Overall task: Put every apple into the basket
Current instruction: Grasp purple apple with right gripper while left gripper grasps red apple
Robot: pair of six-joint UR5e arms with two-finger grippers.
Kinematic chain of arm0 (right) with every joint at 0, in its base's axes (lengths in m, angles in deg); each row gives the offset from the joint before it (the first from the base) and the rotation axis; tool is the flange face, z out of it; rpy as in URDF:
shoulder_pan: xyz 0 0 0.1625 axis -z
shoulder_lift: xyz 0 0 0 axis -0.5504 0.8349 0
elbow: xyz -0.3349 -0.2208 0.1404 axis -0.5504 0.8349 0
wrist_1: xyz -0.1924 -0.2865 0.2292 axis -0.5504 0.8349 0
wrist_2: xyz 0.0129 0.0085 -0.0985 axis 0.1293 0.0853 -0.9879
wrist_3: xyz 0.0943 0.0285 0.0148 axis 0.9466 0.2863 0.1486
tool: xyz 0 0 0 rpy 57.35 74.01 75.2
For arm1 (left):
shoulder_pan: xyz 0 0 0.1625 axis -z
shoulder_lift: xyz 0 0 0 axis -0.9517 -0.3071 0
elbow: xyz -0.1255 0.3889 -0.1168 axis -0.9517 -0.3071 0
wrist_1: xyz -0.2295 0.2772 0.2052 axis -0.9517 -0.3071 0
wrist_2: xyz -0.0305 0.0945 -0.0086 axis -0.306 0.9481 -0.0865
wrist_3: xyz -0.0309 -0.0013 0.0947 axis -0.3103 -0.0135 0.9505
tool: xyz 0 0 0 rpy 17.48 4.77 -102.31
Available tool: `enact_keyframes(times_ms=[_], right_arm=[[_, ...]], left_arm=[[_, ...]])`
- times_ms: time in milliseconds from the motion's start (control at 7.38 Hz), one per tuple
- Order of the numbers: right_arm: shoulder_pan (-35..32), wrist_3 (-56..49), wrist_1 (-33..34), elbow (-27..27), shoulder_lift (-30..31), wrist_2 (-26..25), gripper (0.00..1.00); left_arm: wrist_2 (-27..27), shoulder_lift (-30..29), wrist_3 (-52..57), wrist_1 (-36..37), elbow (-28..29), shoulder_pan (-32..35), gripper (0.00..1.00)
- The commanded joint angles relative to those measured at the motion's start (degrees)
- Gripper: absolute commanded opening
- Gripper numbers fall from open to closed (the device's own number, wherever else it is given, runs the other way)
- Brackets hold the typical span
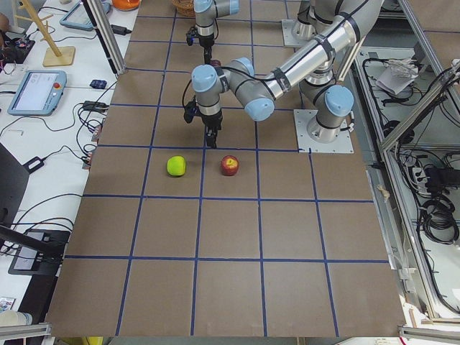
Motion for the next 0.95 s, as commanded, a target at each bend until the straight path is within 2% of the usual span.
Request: enact_keyframes(times_ms=[0, 135, 271, 406, 677, 813], right_arm=[[-0.26, -0.14, 1.18, -3.5, -1.47, -0.27, 1.0], [-0.17, -0.14, 2.67, -4.04, -0.95, -0.44, 0.87], [0.44, -0.57, 2.68, -3.01, 0.19, -0.18, 0.5], [0.97, -0.84, 2.51, -3.08, 1.68, 0.17, 0.19], [5.78, -0.93, 0.33, -2.99, 5.01, 0.09, 0.15], [9.81, -3.63, -3.69, -2.39, 7.12, -0.52, 0.06]], left_arm=[[1.38, -3.92, 2.05, 7.23, -4.94, -1.88, 1.0], [6.27, -5.25, 1.8, 7.87, -5.31, -1.97, 1.0], [6.23, -6.31, 1.36, 7.88, -5.58, -1.97, 1.0], [6.58, -7.45, 1.53, 7.88, -6.28, -1.97, 1.0], [6.67, -8.42, 1.18, 8.14, -6.55, -1.97, 0.99], [6.75, -8.08, 1.09, 9.01, -6.55, -1.97, 0.33]])
